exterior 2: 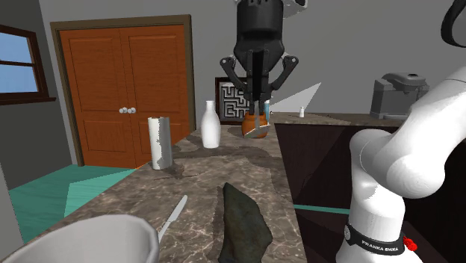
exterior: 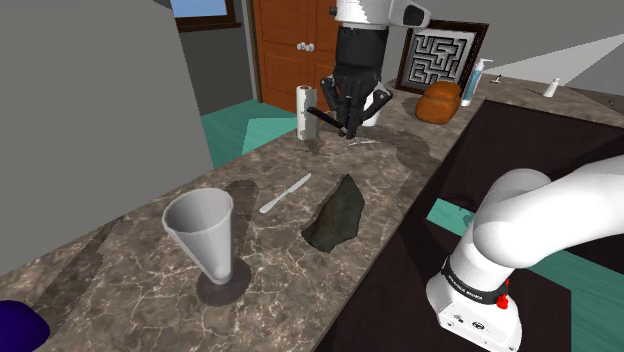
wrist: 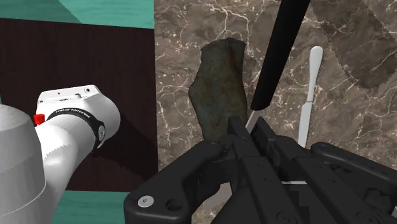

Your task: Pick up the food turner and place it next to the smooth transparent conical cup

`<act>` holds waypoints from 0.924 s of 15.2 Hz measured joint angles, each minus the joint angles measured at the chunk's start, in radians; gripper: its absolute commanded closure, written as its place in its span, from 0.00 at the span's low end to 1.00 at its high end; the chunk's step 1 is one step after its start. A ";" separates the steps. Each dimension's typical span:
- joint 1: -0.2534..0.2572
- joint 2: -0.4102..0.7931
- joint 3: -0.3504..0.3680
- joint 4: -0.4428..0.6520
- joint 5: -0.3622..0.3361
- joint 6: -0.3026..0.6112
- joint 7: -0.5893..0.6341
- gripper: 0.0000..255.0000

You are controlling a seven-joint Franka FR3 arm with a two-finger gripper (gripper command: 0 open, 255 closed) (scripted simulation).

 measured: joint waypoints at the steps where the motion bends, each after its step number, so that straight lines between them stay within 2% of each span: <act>1: 0.007 -0.011 0.014 -0.004 0.012 -0.004 0.018 1.00; 5: 0.035 -0.031 0.096 -0.004 0.069 0.000 0.111 1.00; 14: 0.051 -0.066 0.129 -0.129 0.101 0.093 0.112 1.00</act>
